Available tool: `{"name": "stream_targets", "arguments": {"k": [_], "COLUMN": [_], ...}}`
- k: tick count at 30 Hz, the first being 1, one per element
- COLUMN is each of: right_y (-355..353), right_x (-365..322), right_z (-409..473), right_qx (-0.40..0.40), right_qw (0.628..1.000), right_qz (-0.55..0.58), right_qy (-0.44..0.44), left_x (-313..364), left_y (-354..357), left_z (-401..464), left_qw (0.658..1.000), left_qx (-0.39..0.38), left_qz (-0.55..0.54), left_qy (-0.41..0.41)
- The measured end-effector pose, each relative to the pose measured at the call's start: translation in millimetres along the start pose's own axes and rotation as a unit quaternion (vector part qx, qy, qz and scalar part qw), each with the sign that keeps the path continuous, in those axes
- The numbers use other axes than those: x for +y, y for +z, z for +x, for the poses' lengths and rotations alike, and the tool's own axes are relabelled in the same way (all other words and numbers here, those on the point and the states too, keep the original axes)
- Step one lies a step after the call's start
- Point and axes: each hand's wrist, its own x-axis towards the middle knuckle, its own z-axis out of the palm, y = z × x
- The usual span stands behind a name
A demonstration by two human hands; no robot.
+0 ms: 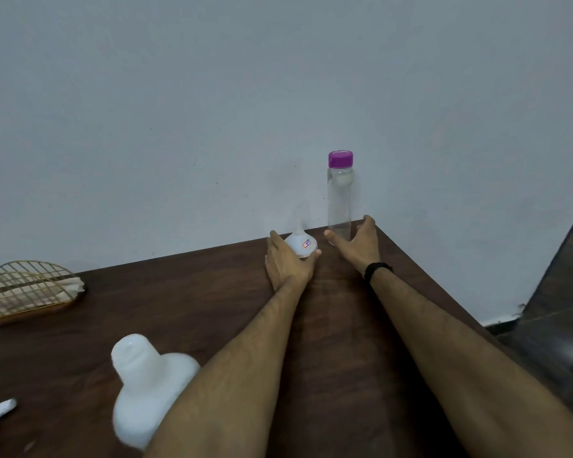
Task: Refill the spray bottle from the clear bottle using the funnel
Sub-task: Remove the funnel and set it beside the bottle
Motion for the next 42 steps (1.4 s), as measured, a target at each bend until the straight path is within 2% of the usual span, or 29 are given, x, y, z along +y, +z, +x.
{"name": "stream_targets", "arguments": {"k": [5, 11, 16, 21, 27, 30, 33, 35, 38, 42], "right_y": [-12, -18, -21, -14, -2, 9, 25, 34, 45, 55], "right_x": [0, -3, -17, -32, -53, -64, -76, -81, -89, -105], "right_z": [-45, -114, -171, -226, -276, -296, -312, -319, -326, -335], "right_qx": [0.014, -0.142, -0.163, -0.175, -0.193, -0.186, -0.168, -0.167, -0.162, -0.099], "right_qw": [0.997, 0.961, 0.963, 0.971, 0.970, 0.972, 0.976, 0.975, 0.977, 0.981], "right_qz": [-0.068, -0.214, -0.175, -0.091, -0.012, 0.016, 0.038, 0.042, 0.044, 0.060], "right_qy": [-0.026, -0.106, -0.120, -0.137, -0.147, -0.144, -0.135, -0.142, -0.135, -0.158], "left_x": [-6, -9, -21, -40, -64, -72, -72, -62, -52, -75], "left_y": [-13, -47, -86, -127, -186, -219, -254, -283, -322, -378], "left_z": [-39, -112, -180, -231, -260, -269, -265, -258, -242, -207], "left_qw": [0.994, 0.971, 0.960, 0.949, 0.931, 0.942, 0.938, 0.943, 0.965, 0.988], "left_qx": [-0.044, -0.120, -0.145, -0.159, -0.088, -0.037, 0.086, 0.086, 0.040, 0.091], "left_qz": [0.087, 0.180, 0.166, 0.132, 0.183, 0.173, 0.163, 0.150, 0.140, 0.110], "left_qy": [0.039, 0.103, 0.171, 0.239, 0.304, 0.286, 0.295, 0.284, 0.217, 0.061]}}
